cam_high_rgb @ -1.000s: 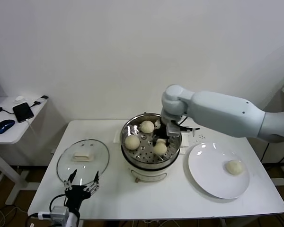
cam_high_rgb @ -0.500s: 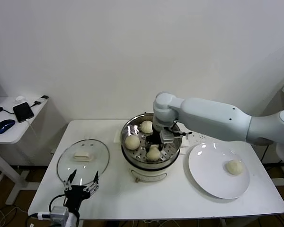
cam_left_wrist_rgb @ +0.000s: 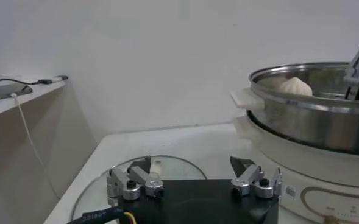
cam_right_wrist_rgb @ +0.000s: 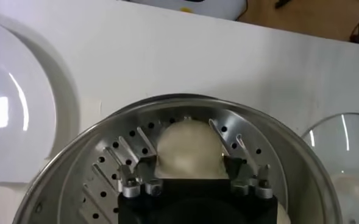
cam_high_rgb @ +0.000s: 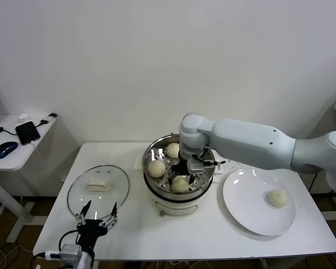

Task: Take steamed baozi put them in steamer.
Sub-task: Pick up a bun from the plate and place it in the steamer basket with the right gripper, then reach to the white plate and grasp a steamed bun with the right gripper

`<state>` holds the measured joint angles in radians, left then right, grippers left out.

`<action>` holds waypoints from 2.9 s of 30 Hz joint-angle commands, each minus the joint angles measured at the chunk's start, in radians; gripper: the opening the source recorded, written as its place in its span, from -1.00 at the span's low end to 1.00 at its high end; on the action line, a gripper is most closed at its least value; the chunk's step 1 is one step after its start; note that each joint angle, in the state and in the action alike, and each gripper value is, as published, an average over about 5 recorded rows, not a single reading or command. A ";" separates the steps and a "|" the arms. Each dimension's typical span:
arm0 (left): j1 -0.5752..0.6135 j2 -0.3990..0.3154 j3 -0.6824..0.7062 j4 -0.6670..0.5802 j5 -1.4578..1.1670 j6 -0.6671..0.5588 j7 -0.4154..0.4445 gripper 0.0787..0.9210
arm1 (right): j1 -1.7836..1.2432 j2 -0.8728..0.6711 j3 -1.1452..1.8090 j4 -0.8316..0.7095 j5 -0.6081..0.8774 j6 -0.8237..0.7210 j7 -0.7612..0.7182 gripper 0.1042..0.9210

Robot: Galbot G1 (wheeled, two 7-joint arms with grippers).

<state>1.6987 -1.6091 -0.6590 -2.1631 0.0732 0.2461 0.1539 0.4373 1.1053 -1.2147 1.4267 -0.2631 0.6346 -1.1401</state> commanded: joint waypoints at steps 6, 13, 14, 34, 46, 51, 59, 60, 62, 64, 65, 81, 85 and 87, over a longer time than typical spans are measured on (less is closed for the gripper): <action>0.002 -0.028 0.013 -0.004 0.002 0.000 0.002 0.77 | 0.087 -0.170 0.168 0.117 0.150 -0.405 -0.099 0.76; 0.001 -0.018 0.003 -0.006 -0.018 0.008 0.008 0.77 | 0.116 -0.408 0.289 0.139 0.353 -0.897 -0.222 0.76; 0.002 -0.016 0.001 -0.008 -0.025 0.011 0.010 0.77 | 0.111 -0.443 0.296 0.129 0.369 -0.932 -0.236 0.76; 0.040 -0.019 -0.009 -0.023 -0.045 0.022 0.026 0.77 | -0.493 -0.539 0.700 -0.212 0.071 -0.731 -0.208 0.76; 0.046 -0.020 -0.027 -0.033 -0.050 0.025 0.031 0.77 | -0.616 -0.515 0.752 -0.297 -0.019 -0.679 -0.252 0.76; 0.037 -0.022 -0.028 -0.021 -0.048 0.027 0.031 0.77 | -0.632 -0.502 0.757 -0.322 -0.029 -0.679 -0.224 0.76; 0.030 -0.022 -0.040 -0.009 -0.048 0.029 0.031 0.77 | -0.648 -0.450 0.775 -0.406 -0.082 -0.635 -0.169 0.76; 0.029 -0.022 -0.041 -0.008 -0.048 0.030 0.032 0.77 | -0.649 -0.448 0.775 -0.406 -0.083 -0.635 -0.170 0.76; 0.027 -0.021 -0.042 -0.006 -0.049 0.031 0.032 0.77 | -0.651 -0.444 0.774 -0.407 -0.086 -0.635 -0.175 0.76; 0.026 -0.022 -0.041 -0.006 -0.049 0.031 0.032 0.77 | -0.651 -0.443 0.774 -0.408 -0.089 -0.635 -0.181 0.76; 0.025 -0.022 -0.041 -0.005 -0.048 0.032 0.032 0.77 | -0.651 -0.442 0.774 -0.410 -0.091 -0.635 -0.182 0.76; 0.025 -0.021 -0.042 0.001 -0.047 0.030 0.042 0.77 | -0.662 -0.415 0.784 -0.437 -0.130 -0.634 -0.173 0.76; 0.025 -0.021 -0.042 0.003 -0.047 0.029 0.042 0.77 | -0.661 -0.404 0.786 -0.445 -0.143 -0.635 -0.171 0.76; 0.025 -0.021 -0.044 0.004 -0.047 0.029 0.042 0.77 | -0.661 -0.403 0.785 -0.446 -0.145 -0.637 -0.175 0.76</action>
<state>1.7235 -1.6091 -0.7018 -2.1597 0.0259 0.2760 0.1947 -0.2199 0.6932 -0.4323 0.9924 -0.3913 -0.0042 -1.3159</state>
